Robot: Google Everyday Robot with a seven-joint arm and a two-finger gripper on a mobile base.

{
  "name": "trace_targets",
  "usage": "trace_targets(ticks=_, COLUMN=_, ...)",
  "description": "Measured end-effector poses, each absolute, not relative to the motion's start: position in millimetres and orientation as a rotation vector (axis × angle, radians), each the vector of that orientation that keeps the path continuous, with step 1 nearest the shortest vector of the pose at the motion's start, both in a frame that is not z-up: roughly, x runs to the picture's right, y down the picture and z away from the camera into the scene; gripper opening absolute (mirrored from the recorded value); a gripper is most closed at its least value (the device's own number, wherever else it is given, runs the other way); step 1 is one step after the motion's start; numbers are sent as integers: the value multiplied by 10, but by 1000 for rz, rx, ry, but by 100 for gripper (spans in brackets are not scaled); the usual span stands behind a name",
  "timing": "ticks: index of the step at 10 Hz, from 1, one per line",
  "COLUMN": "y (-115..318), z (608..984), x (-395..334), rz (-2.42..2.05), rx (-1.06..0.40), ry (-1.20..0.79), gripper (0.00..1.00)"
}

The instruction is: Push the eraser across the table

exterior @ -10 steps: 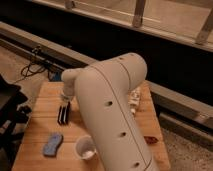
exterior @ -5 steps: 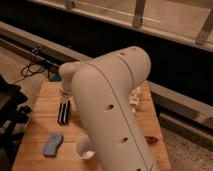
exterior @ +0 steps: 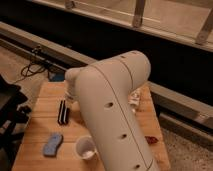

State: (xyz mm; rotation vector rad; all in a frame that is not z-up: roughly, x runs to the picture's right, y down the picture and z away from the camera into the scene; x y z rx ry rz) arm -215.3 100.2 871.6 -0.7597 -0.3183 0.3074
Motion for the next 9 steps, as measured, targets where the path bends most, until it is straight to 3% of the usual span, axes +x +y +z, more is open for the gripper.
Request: trace_targets(ticks=9, y=1296, z=8894, x=-2105, rz=338, rx=-847, ry=-310, gripper=0)
